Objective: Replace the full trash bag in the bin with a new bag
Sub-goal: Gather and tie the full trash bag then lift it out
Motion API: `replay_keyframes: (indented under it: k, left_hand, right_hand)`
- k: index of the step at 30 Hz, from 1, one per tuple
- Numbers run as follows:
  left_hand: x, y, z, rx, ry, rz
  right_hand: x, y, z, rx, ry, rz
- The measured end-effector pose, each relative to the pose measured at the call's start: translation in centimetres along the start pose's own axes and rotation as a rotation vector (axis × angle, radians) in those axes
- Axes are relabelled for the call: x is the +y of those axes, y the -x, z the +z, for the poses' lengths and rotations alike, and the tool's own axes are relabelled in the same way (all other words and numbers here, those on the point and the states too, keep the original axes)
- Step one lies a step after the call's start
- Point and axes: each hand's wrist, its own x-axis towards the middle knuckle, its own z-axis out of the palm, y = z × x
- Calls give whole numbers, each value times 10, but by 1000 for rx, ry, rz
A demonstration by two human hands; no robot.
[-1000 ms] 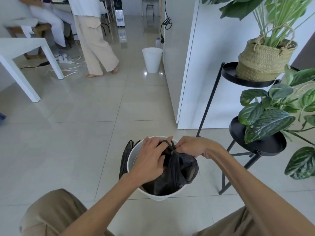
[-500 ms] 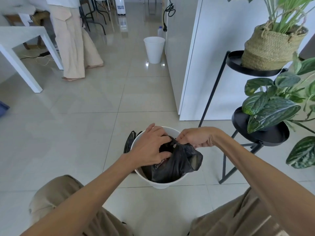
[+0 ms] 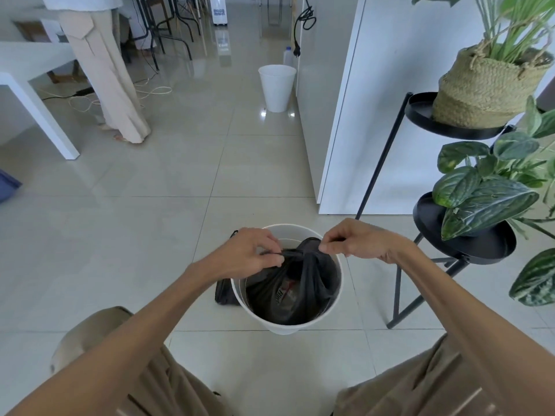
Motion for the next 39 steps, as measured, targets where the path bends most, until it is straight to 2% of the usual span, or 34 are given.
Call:
replay_keyframes:
  k: [2, 4, 7, 9, 13, 15, 17, 19, 21, 23, 25, 27, 29, 33, 39]
  left_hand:
    - [4, 5, -5, 9, 395, -95]
    - [13, 4, -3, 133, 790, -122]
    - [30, -10, 3, 313, 1401, -149]
    - [41, -18, 3, 364, 1566, -161]
    - [49, -29, 2, 454, 1580, -229]
    - [50, -36, 9, 520, 1423, -309]
    - [53, -45, 20, 578, 1232, -363]
    - [57, -54, 27, 627, 1148, -387]
    - [59, -60, 21, 635, 1298, -415]
    - [54, -60, 7, 648, 1643, -407]
    - [41, -53, -3, 698, 1933, -361]
    - [27, -45, -6, 711, 2016, -352]
    - [10, -36, -3, 698, 1887, -431]
    - [-29, -23, 3, 726, 1537, -565]
    - [-63, -15, 10, 795, 1295, -665]
  right_hand:
    - [3, 1, 8, 199, -136, -26]
    - [-1, 2, 19, 363, -266, -22]
    - [-17, -1, 33, 514, -342, -52]
    - [-28, -3, 38, 599, -326, -88]
    - [-37, 0, 29, 688, -266, -99]
    - [-43, -1, 26, 720, -321, -113]
    - [-54, -6, 27, 733, -443, -117]
    - [-64, -15, 29, 676, -724, -125]
    - [-65, -21, 25, 537, -1151, -156]
    - [-57, -23, 20, 433, -1504, -185]
    - [-43, -26, 19, 410, -1675, -193]
    - [-26, -27, 18, 415, -1806, -187]
    - [-9, -28, 15, 449, -1820, -154]
    - [27, -32, 15, 636, -1521, 12]
    - [67, -40, 29, 707, -1329, 156]
